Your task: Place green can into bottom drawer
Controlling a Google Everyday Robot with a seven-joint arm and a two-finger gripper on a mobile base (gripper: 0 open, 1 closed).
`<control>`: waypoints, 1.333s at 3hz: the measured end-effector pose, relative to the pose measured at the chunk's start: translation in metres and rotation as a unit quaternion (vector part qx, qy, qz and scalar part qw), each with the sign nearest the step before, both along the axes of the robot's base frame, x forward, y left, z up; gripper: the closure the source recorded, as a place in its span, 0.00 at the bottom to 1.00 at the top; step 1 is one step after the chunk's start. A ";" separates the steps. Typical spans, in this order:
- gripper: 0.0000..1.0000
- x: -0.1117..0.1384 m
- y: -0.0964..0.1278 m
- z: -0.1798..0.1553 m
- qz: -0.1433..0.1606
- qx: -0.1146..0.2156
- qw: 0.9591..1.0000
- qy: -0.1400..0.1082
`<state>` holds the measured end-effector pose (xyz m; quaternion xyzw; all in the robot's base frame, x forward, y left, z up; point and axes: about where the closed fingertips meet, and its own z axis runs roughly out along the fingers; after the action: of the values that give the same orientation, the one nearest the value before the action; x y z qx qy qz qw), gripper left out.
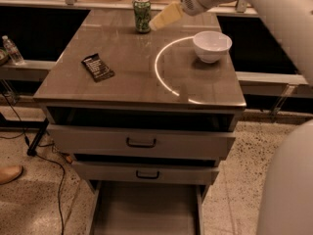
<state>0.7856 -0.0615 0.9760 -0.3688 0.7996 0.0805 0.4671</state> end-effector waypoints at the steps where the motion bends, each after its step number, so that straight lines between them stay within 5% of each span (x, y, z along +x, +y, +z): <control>1: 0.00 0.028 0.033 0.002 -0.029 0.039 0.999 -0.017; 2: 0.00 0.028 0.033 0.001 -0.029 0.039 0.999 -0.017; 4: 0.00 0.073 0.056 -0.034 -0.055 0.086 0.994 -0.041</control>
Offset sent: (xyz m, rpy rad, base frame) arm 0.0221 0.0255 -0.0009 0.0509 -0.0255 -0.0424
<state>0.8587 -0.0060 0.9422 -0.2855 0.7887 0.1080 0.5336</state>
